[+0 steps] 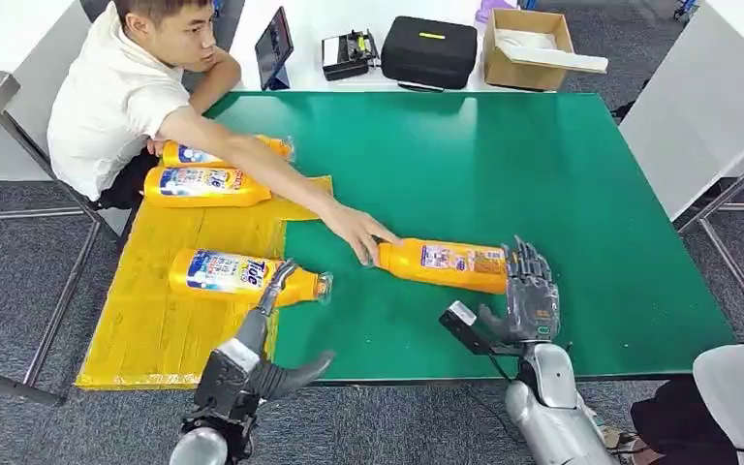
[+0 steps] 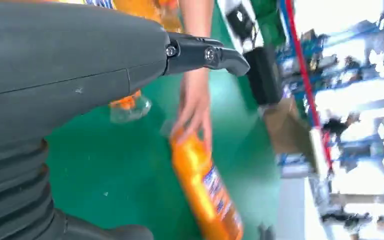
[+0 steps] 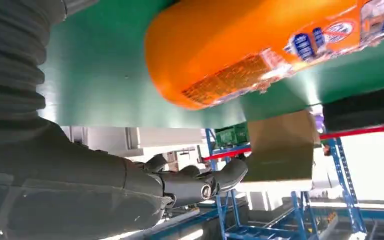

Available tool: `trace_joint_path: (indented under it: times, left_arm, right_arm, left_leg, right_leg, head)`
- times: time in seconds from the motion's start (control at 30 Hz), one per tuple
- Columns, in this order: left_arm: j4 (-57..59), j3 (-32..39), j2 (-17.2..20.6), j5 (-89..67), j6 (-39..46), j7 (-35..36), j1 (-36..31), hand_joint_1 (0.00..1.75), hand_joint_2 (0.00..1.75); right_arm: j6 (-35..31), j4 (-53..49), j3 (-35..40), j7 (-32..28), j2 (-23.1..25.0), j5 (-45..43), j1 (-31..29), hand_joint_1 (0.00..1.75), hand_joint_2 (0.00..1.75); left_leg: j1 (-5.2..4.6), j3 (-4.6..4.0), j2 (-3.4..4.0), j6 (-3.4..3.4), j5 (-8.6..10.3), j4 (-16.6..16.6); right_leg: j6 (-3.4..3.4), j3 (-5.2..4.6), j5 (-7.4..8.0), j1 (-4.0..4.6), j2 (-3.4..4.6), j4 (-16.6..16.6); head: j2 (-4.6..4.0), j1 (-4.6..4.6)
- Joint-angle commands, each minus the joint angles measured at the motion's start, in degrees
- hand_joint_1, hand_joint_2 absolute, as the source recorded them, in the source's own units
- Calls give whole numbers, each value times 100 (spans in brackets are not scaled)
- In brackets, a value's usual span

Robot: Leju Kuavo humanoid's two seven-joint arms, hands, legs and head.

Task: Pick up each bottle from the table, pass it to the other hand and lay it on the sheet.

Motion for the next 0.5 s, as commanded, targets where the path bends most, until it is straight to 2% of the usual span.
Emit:
trace_joint_path:
  times: [0.03,0.5]
  left_arm:
    - [-259,308,76,-107,124,90,168,0,175]
    - [-84,228,76,-213,207,43,-8,0,175]
  right_arm:
    - [391,604,322,207,-154,-19,-247,0,175]
    - [559,1151,344,-83,-30,-527,-762,0,175]
  left_leg:
    - [7,28,17,-3,-14,1]
    - [5,21,14,-2,-8,-3]
  right_leg:
    - [-22,27,-8,10,7,-4]
    - [-18,21,-3,6,7,-5]
  head:
    - [0,0]
    - [0,0]
